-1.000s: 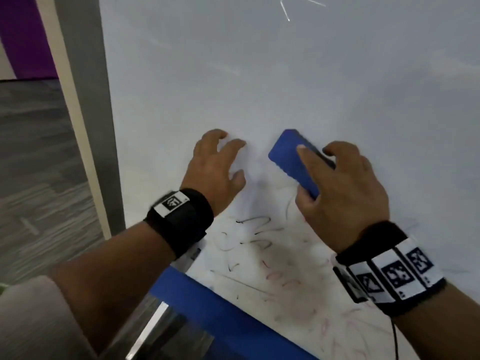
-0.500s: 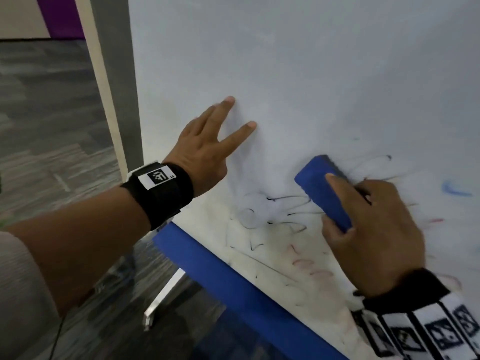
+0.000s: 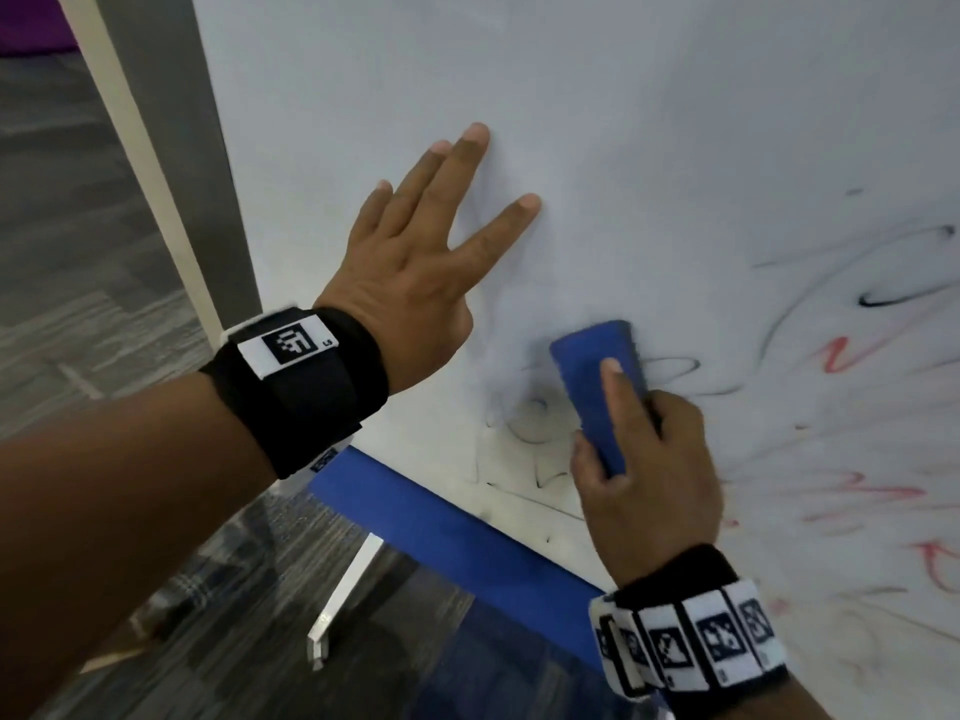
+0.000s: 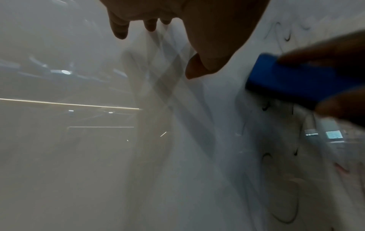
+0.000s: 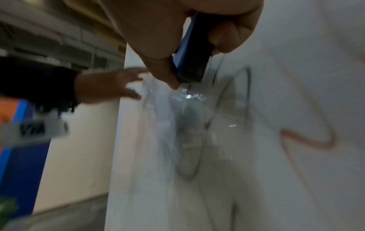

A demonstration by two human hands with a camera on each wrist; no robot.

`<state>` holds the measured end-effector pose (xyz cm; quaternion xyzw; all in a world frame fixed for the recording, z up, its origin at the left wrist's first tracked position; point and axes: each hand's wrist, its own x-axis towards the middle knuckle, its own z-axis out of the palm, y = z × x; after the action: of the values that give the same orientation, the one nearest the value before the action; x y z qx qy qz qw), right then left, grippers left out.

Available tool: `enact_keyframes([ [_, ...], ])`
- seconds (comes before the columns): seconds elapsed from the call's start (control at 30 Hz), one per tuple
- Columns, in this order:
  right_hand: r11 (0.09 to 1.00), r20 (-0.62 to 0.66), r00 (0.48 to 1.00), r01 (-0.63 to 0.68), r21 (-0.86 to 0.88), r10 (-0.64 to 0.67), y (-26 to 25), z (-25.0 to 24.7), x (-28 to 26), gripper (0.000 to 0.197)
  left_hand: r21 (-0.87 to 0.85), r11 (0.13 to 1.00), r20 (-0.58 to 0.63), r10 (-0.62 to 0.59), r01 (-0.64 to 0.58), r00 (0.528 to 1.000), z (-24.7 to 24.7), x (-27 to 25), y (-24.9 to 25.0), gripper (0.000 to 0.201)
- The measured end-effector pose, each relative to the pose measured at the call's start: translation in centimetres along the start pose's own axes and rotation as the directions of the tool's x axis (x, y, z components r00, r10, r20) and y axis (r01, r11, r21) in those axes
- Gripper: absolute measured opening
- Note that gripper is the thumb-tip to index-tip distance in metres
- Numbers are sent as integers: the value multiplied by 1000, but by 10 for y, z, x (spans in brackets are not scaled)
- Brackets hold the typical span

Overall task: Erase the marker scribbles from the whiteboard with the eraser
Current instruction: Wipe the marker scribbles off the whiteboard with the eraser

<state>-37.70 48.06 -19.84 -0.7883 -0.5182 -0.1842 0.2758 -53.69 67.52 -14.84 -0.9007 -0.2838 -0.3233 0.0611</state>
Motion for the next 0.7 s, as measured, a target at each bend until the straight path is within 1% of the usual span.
enact_keyframes([
  [0.03, 999, 119, 992, 34, -32, -30, -2, 19, -10, 80, -2, 1000, 1, 0, 0, 1000, 0, 0, 0, 103],
  [0.07, 994, 240, 969, 82, -67, -64, -1, 37, -27, 86, -5, 1000, 9, 3, -3, 1000, 0, 0, -1, 104],
  [0.1, 989, 318, 945, 109, -98, -73, 4, 49, -42, 90, -10, 1000, 20, 7, -7, 1000, -1, -1, -2, 104],
  [0.13, 988, 348, 936, 97, -116, -51, 10, 52, -50, 93, -16, 1000, 31, 13, -13, 999, -1, -1, -2, 103],
  [0.17, 993, 339, 941, 41, -113, 0, 14, 45, -52, 92, -18, 1000, 37, 20, -19, 999, -3, -1, -3, 102],
  [0.2, 996, 262, 964, -13, -92, 37, 17, 35, -51, 89, -16, 1000, 37, 24, -24, 999, -4, -1, -5, 101],
  [0.23, 997, 118, 992, -45, -69, 53, 20, 24, -46, 84, -13, 1000, 33, 26, -25, 999, -4, -2, -6, 101],
  [0.27, 997, -50, 997, -69, -43, 67, 19, 13, -39, 78, -15, 1000, 29, 27, -27, 999, -4, -3, -6, 100],
  [0.3, 997, -172, 982, -79, -14, 75, 17, 6, -32, 74, -22, 999, 26, 26, -25, 999, -3, -3, -5, 100],
  [0.33, 997, -232, 970, -81, 3, 80, 16, 7, -27, 73, -31, 999, 24, 21, -20, 1000, -1, -3, -4, 99],
  [0.37, 997, -216, 973, -79, 11, 80, 14, 15, -24, 74, -40, 999, 23, 13, -12, 1000, -1, -3, -2, 99],
  [0.4, 998, -145, 988, -61, 0, 61, 11, 28, -26, 77, -45, 999, 24, 4, -3, 1000, 0, -4, -1, 99],
  [0.43, 999, -34, 999, -33, -26, 32, 7, 43, -32, 82, -47, 999, 25, -4, 5, 1000, 0, -4, -1, 99],
  [0.47, 999, 92, 996, -3, -48, 7, 5, 55, -42, 88, -48, 999, 29, -7, 9, 1000, 0, -5, -1, 99],
  [0.5, 997, 185, 983, 15, -70, -2, 7, 61, -51, 93, -49, 999, 36, -7, 9, 999, 0, -5, -1, 99],
  [0.53, 997, 233, 972, 9, -81, 10, 11, 59, -54, 95, -51, 999, 41, -3, 5, 999, -1, -5, -1, 99],
  [0.57, 997, 217, 976, -16, -70, 31, 14, 51, -53, 92, -51, 999, 43, 1, 1, 999, -1, -5, -2, 98],
  [0.6, 998, 129, 991, -32, -57, 39, 19, 43, -50, 87, -50, 999, 43, 3, 0, 999, -2, -5, -3, 99],
  [0.63, 998, 7, 999, -41, -45, 42, 21, 34, -46, 81, -48, 999, 42, 3, -1, 999, -2, -5, -4, 99],
  [0.67, 998, -97, 994, -47, -35, 43, 20, 26, -39, 77, -45, 999, 42, 4, -2, 999, -1, -5, -4, 99],
  [0.7, 998, -151, 988, -45, -31, 40, 20, 23, -34, 74, -43, 999, 43, 5, -3, 999, 0, -5, -3, 100],
])
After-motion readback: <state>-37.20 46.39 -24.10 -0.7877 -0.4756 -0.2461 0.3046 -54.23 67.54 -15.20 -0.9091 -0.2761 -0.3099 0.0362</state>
